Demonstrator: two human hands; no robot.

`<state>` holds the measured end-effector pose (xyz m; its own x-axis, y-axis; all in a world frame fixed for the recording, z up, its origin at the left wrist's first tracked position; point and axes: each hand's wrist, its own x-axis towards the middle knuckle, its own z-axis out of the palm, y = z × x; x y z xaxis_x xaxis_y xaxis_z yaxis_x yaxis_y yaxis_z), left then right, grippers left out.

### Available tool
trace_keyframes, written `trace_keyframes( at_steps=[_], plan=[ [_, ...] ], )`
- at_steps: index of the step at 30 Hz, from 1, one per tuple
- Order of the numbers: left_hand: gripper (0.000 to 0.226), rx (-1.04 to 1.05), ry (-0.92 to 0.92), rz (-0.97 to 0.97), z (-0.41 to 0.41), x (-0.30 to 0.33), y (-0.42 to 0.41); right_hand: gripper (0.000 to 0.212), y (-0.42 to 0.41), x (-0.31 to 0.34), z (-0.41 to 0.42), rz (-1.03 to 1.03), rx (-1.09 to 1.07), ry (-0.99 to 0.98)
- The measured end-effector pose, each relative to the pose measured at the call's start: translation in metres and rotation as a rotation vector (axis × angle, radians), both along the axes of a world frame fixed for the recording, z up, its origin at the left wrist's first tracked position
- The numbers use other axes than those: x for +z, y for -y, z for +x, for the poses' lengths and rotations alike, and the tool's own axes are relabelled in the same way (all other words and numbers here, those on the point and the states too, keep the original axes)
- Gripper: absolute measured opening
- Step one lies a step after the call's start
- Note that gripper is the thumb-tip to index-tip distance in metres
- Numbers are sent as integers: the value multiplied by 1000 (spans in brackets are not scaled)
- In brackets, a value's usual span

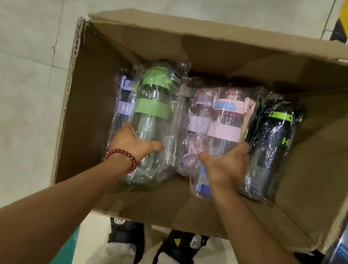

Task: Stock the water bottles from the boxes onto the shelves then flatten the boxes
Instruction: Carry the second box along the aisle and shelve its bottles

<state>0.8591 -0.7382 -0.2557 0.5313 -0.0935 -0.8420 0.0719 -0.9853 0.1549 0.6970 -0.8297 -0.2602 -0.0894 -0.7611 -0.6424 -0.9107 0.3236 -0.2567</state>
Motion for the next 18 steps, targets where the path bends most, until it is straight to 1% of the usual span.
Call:
trace_keyframes(
  at_steps=[2, 7, 10, 13, 16, 18],
  plan=[
    [106, 36, -16, -45, -1, 11, 2, 83, 5, 9, -2, 45, 10, 57],
    [106, -25, -59, -69, 0, 50, 4, 83, 7, 41, -2, 133, 7, 138],
    [102, -30, -50, -85, -1, 85, 2, 75, 4, 73, -3, 164, -28, 201],
    [98, 13, -31, -127, -3, 129, -4, 69, 1, 122, -6, 195, -99, 285],
    [81, 56, 16, -215, -4, 184, -5, 66, -1, 179, -9, 211, -143, 386],
    [81, 64, 48, -289, -4, 223, -5, 65, 1, 219, -11, 174, -137, 427]
  ],
)
